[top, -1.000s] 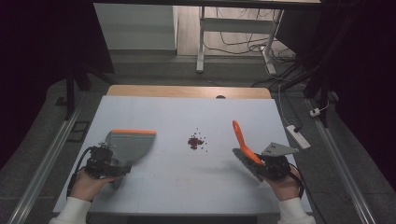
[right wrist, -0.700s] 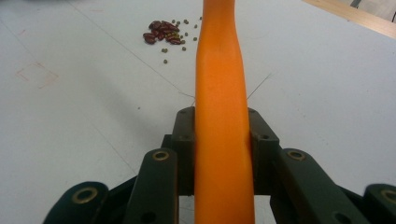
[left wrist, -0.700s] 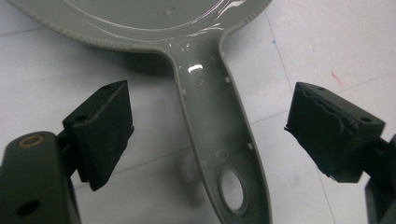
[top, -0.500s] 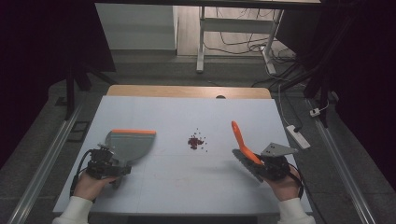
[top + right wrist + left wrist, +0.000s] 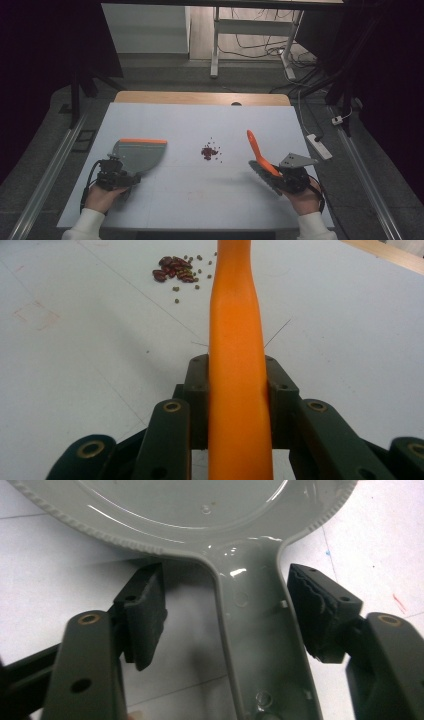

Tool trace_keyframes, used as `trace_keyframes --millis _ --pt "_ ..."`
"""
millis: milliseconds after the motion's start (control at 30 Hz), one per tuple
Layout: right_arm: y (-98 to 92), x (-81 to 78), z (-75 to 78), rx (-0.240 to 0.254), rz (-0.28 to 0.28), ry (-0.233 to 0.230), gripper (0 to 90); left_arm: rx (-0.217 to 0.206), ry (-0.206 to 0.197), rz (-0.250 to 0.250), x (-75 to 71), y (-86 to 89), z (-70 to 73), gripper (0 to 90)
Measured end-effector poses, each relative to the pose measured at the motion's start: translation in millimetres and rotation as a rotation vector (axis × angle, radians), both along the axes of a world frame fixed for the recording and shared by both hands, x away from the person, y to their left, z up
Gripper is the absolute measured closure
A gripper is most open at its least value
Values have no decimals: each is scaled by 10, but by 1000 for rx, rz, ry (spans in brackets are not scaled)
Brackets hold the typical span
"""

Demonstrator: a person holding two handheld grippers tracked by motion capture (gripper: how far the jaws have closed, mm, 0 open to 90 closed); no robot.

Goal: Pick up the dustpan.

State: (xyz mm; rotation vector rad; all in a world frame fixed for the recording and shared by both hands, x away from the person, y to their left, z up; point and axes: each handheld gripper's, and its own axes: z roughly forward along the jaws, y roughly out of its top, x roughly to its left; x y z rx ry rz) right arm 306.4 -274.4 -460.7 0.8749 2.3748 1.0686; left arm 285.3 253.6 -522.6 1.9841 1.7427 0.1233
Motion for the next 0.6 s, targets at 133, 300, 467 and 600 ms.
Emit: trace_keyframes --millis 133,300,467,600 --pt "1 -1 -1 -1 -1 -1 699 5 -9 7 -2 -15 4 392" --pt "8 -3 -12 -8 -4 4 699 -13 -12 3 -2 -16 2 454" --pt "10 0 -25 -16 -3 5 699 -16 -21 3 -12 -24 9 509" --pt "1 2 -26 -16 -4 4 699 -19 -33 1 -20 -21 17 577"
